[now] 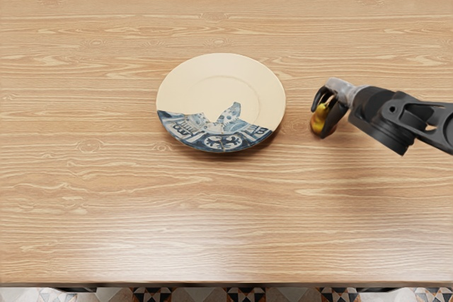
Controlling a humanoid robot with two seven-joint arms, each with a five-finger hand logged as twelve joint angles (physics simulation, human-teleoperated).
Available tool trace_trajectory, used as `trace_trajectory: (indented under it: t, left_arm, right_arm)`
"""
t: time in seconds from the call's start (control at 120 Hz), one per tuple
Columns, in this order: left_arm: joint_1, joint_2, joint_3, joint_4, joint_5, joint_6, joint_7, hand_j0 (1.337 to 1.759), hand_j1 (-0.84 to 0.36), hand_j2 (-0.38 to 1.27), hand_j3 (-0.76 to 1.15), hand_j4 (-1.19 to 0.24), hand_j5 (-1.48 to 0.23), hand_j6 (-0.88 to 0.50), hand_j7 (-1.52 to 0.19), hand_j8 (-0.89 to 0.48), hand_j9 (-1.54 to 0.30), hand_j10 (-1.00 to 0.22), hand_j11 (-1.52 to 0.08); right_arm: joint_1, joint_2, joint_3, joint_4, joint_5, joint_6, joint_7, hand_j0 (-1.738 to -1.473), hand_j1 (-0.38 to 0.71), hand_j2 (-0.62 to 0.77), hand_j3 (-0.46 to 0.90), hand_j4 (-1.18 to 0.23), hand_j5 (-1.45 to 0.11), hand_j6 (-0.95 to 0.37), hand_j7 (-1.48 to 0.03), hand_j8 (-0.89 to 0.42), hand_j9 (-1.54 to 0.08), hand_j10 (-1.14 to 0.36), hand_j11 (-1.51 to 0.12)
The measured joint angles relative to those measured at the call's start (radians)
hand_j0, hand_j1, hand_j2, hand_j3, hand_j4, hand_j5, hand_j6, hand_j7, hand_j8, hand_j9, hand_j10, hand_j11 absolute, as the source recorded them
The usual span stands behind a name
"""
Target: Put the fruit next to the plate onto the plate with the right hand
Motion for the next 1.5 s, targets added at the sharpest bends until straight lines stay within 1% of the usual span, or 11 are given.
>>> trace_trajectory:
  t: [0.275, 0.617, 0.767, 0.85, 0.875, 1.033, 1.067, 1.092, 1.108, 1.125, 1.5]
  left_arm:
    - [0.006, 0.000, 0.000, 0.000, 0.000, 0.000, 0.000, 1.658, 0.34, 0.00, 0.00, -0.01, -0.01, -0.01, -0.01, -0.01, -0.01, -0.01, -0.01]
    - [0.005, 0.000, 0.001, 0.000, 0.000, 0.000, 0.000, 1.658, 0.34, 0.00, 0.00, -0.01, -0.01, -0.01, -0.01, -0.01, -0.01, -0.01, -0.01]
    - [0.005, 0.000, 0.002, 0.000, 0.001, 0.000, 0.000, 1.658, 0.34, 0.00, 0.00, -0.01, -0.01, -0.01, -0.01, -0.01, -0.01, -0.01, -0.01]
    - [0.005, 0.000, 0.002, 0.000, 0.001, 0.000, 0.000, 1.658, 0.34, 0.00, 0.00, -0.01, -0.01, -0.01, -0.01, -0.01, -0.01, -0.01, -0.01]
    - [0.005, 0.000, 0.002, 0.000, 0.001, 0.000, 0.000, 1.658, 0.34, 0.00, 0.00, -0.01, -0.01, -0.01, -0.01, -0.01, -0.01, -0.01, -0.01]
    - [0.005, 0.000, 0.002, 0.000, 0.001, 0.000, 0.000, 1.658, 0.34, 0.00, 0.00, -0.01, -0.01, -0.01, -0.01, -0.01, -0.01, -0.01, -0.01]
    - [0.005, 0.000, 0.002, 0.000, 0.001, 0.000, 0.000, 1.658, 0.34, 0.00, 0.00, -0.01, -0.01, -0.01, -0.01, -0.01, -0.01, -0.01, -0.01]
    - [0.005, 0.000, 0.002, 0.000, 0.001, 0.000, 0.000, 1.658, 0.34, 0.00, 0.00, -0.01, -0.01, -0.01, -0.01, -0.01, -0.01, -0.01, -0.01]
    - [0.005, 0.000, 0.002, 0.000, 0.001, 0.000, 0.000, 1.658, 0.34, 0.00, 0.00, -0.01, -0.01, -0.01, -0.01, -0.01, -0.01, -0.01, -0.01]
    - [0.005, 0.000, 0.002, 0.000, 0.001, 0.000, 0.000, 1.658, 0.34, 0.00, 0.00, -0.01, -0.01, -0.01, -0.01, -0.01, -0.01, -0.01, -0.01]
    - [0.005, 0.000, 0.002, 0.000, 0.002, 0.000, 0.001, 1.658, 0.34, 0.00, 0.00, -0.01, -0.01, -0.01, -0.01, -0.01, -0.01, -0.01, -0.01]
  right_arm:
    - [0.013, -0.061, 0.077, 0.105, 0.026, 0.032, 0.000, -1.657, 0.24, 0.36, 0.00, -0.83, -1.23, -0.44, -1.13, -0.31, -1.21, -0.54, -1.21]
    - [0.138, -0.126, 0.094, 0.221, 0.183, 0.057, 0.000, -1.658, 0.25, 0.37, 0.00, -0.82, -1.25, -0.43, -1.13, -0.29, -1.21, -0.53, -1.22]
    - [0.206, -0.106, 0.094, 0.246, 0.254, 0.057, 0.000, -1.656, 0.37, 0.63, 0.00, -0.80, -1.21, -0.48, -1.13, -0.38, -1.19, -0.61, -1.19]
    - [0.237, -0.087, 0.094, 0.252, 0.288, 0.054, -0.001, -1.657, 0.36, 0.59, 0.00, -0.79, -1.20, -0.48, -1.13, -0.40, -1.17, -0.63, -1.17]
    - [0.246, -0.080, 0.094, 0.253, 0.294, 0.052, -0.002, -1.657, 0.36, 0.63, 0.00, -0.80, -1.19, -0.50, -1.13, -0.42, -1.17, -0.66, -1.17]
    - [0.287, -0.040, 0.093, 0.243, 0.322, 0.045, -0.002, -1.658, 0.36, 0.62, 0.00, -0.82, -1.19, -0.50, -1.13, -0.44, -1.16, -0.77, -1.16]
    - [0.294, -0.027, 0.093, 0.234, 0.325, 0.043, -0.002, -1.657, 0.35, 0.60, 0.00, -0.82, -1.18, -0.56, -1.13, -0.45, -1.15, -0.79, -1.15]
    - [0.299, -0.016, 0.093, 0.226, 0.326, 0.042, -0.002, -1.657, 0.37, 0.66, 0.00, -0.83, -1.17, -0.58, -1.13, -0.48, -1.15, -0.80, -1.15]
    - [0.303, -0.007, 0.093, 0.219, 0.327, 0.042, -0.002, -1.657, 0.34, 0.60, 0.00, -0.83, -1.17, -0.58, -1.13, -0.49, -1.15, -0.81, -1.15]
    - [0.306, 0.000, 0.092, 0.213, 0.329, 0.042, -0.002, -1.657, 0.34, 0.62, 0.00, -0.83, -1.17, -0.58, -1.13, -0.48, -1.15, -0.81, -1.15]
    - [0.355, 0.193, 0.083, 0.010, 0.335, 0.048, -0.001, -1.657, 0.35, 0.55, 0.00, -0.85, -1.17, -0.61, -1.13, -0.55, -1.15, -0.86, -1.15]
